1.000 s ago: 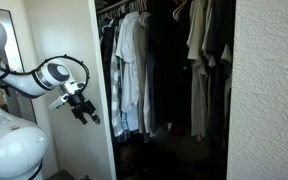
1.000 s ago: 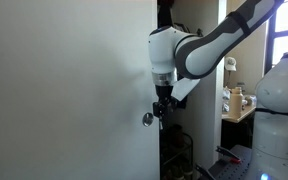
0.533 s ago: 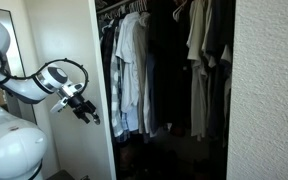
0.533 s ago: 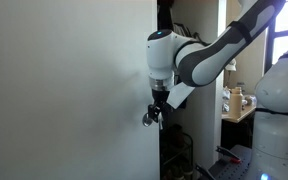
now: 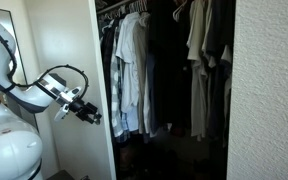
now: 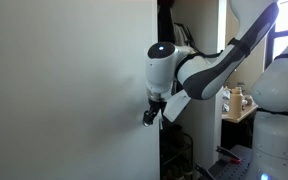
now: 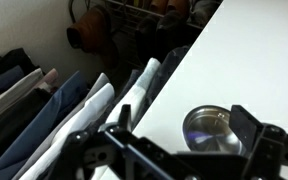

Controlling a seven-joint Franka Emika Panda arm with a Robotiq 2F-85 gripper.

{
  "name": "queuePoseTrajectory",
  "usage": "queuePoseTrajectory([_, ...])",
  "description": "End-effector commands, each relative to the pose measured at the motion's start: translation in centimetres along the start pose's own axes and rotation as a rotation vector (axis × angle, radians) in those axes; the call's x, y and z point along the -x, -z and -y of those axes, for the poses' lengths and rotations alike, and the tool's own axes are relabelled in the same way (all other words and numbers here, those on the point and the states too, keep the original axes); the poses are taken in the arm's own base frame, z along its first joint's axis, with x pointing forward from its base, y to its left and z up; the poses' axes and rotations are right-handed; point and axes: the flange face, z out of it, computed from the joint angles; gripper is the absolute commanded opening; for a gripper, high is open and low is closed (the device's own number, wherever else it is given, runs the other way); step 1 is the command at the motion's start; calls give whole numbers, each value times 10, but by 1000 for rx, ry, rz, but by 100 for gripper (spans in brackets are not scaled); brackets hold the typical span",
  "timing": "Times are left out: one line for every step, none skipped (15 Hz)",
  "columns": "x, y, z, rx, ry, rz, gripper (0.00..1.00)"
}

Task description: Slide the closet door to the right

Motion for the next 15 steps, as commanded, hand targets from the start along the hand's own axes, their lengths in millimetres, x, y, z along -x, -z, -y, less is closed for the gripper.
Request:
queuePoseTrajectory([4,-16,5,23,-14,-43,100])
queuePoseTrajectory([5,-18,6,32,-18,-57,100])
queuePoseTrajectory([6,-19,6,40,-22,-72,100])
queuePoseTrajectory([7,-20,8,45,-23,-91,100])
queuePoseTrajectory([8,-20,9,50,-21,-108,100])
queuePoseTrajectory([10,-21,10,56,-20,-123,100])
queuePoseTrajectory([10,-21,11,63,-21,-138,100])
queuePoseTrajectory([11,-22,10,68,-26,-152,100])
queuePoseTrajectory([11,-23,10,78,-31,-169,100])
queuePoseTrajectory([12,-26,8,87,-39,-178,100])
queuePoseTrajectory([13,-28,6,96,-45,-188,100])
queuePoseTrajectory([14,-32,4,102,-50,-195,100])
queuePoseTrajectory([15,-34,3,107,-57,-202,100])
queuePoseTrajectory([15,-37,0,114,-62,-208,100])
queuePoseTrajectory([14,-38,-2,115,-71,-212,100])
